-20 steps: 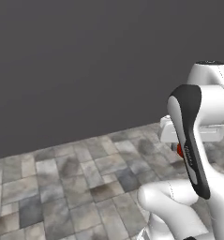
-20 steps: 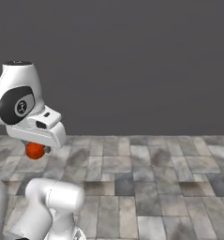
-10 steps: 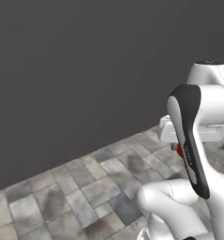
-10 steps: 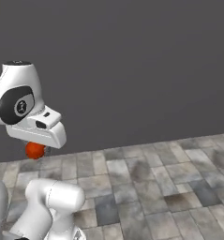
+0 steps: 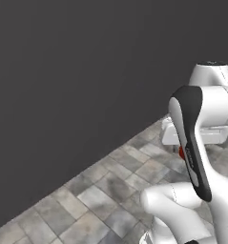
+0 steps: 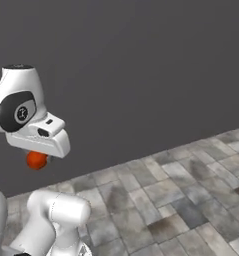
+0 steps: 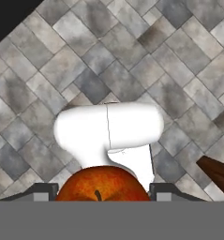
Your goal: Pick up each apple from the fridge and place one apple on each plate on the dining counter.
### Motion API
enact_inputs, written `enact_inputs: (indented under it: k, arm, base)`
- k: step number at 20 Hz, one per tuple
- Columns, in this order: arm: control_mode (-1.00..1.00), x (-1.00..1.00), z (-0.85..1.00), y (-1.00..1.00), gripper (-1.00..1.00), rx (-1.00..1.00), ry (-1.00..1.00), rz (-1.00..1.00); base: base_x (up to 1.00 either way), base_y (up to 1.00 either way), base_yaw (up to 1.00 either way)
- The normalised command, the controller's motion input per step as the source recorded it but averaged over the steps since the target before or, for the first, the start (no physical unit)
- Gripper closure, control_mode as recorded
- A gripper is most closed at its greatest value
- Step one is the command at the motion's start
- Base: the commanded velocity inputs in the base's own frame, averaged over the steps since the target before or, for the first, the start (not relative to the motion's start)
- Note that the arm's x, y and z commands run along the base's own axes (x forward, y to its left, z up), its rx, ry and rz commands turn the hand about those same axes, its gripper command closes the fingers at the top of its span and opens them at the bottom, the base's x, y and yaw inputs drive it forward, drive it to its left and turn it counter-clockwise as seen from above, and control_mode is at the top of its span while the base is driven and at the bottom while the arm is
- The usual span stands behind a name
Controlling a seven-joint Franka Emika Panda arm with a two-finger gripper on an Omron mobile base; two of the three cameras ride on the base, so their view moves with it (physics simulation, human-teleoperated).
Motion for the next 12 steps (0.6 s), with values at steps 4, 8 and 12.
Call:
enact_inputs:
  k: [4, 8, 12]
  arm:
    - [1.0, 0.0, 0.0, 0.0, 1.0, 0.0, 0.0, 0.0]
    - [1.0, 0.0, 0.0, 0.0, 1.0, 0.0, 0.0, 0.0]
    - [1.0, 0.0, 0.0, 0.0, 1.0, 0.0, 0.0, 0.0]
  base:
    - [0.59, -0.41, -0.64]
    - [0.55, -0.39, -0.66]
    - [0.58, -0.27, -0.67]
